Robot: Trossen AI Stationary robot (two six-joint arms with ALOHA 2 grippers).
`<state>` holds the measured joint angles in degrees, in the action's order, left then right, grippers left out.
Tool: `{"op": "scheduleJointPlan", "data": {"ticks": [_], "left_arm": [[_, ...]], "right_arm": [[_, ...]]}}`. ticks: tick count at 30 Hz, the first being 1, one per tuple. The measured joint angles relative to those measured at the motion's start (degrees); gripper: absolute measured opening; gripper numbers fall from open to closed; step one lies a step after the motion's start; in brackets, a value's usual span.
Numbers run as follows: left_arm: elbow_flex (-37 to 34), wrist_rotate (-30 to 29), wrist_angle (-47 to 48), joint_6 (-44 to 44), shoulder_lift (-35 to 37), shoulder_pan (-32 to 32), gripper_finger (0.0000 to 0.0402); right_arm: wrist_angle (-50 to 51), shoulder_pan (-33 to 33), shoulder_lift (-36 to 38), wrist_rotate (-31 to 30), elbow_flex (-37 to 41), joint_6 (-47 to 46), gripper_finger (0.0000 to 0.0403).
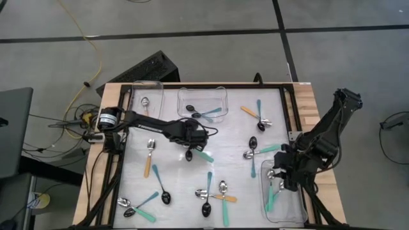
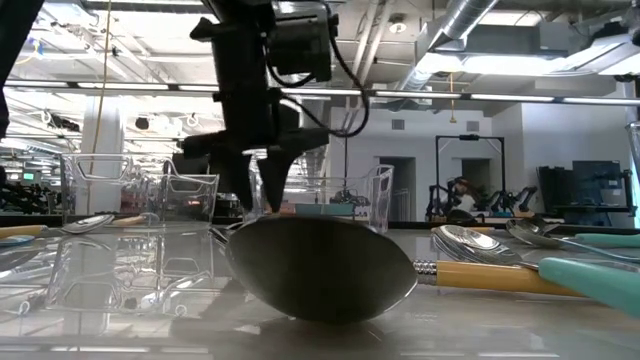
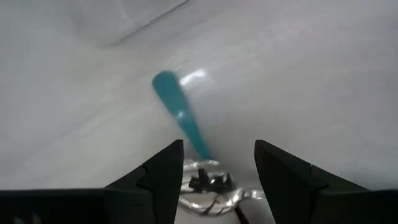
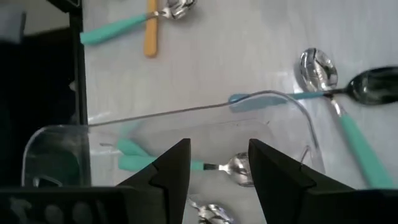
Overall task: Sort silverware by color (type)
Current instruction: Put the blue spoon into the top middle transparent bin
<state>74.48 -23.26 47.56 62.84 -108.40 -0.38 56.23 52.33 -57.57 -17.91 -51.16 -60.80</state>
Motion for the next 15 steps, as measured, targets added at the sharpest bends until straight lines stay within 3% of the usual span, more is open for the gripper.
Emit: {"op": "scheduleJointPlan", "data": {"ticks": [8, 15], "left_arm": [[-2.6, -0.8, -5.0, 2.1, -0.5, 0.5, 0.0182], [-2.7, -2.1, -2.9, 4.4, -0.7, 0.4, 0.0182]], "right_arm": [[-1.9, 6.1, -0.6, -1.3, 0.0, -7.3, 0.0184], [-3.4, 10.4, -0.7, -5.5, 0.0, -12.1, 0.0184]]}}
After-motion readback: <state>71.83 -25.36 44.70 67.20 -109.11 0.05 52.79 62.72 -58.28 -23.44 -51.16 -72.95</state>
